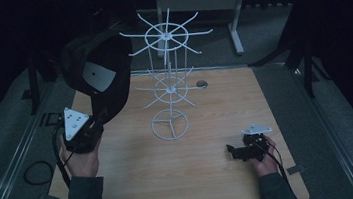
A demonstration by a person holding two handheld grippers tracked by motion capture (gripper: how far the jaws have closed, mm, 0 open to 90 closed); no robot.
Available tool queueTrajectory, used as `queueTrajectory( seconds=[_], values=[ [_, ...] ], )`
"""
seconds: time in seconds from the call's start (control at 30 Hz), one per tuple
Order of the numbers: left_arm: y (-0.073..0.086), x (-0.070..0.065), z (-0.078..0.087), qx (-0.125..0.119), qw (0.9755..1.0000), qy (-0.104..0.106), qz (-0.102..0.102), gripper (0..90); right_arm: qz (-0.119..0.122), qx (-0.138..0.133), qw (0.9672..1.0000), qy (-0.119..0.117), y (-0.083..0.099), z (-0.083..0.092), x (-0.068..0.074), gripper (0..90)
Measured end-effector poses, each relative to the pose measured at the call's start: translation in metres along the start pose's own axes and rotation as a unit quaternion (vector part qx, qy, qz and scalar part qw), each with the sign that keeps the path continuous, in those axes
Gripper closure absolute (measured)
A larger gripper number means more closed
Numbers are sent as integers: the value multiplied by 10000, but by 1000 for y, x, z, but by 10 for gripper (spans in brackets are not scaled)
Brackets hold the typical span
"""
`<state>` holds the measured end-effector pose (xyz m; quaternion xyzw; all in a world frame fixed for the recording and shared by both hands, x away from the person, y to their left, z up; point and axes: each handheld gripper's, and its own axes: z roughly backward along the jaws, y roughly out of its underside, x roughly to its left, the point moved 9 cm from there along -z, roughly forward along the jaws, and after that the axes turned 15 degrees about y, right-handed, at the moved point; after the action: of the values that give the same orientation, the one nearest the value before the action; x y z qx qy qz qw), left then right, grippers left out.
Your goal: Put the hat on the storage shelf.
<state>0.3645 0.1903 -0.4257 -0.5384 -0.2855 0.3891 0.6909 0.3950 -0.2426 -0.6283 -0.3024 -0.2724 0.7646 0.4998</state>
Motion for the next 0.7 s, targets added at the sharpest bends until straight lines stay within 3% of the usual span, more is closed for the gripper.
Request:
queueTrajectory(
  seconds=[0.7],
  values=[
    [-5, -6, -2, -61, 9999, 56, -71, 867, -5, 1, 10000, 0, 0, 0, 0, 109]
  ],
)
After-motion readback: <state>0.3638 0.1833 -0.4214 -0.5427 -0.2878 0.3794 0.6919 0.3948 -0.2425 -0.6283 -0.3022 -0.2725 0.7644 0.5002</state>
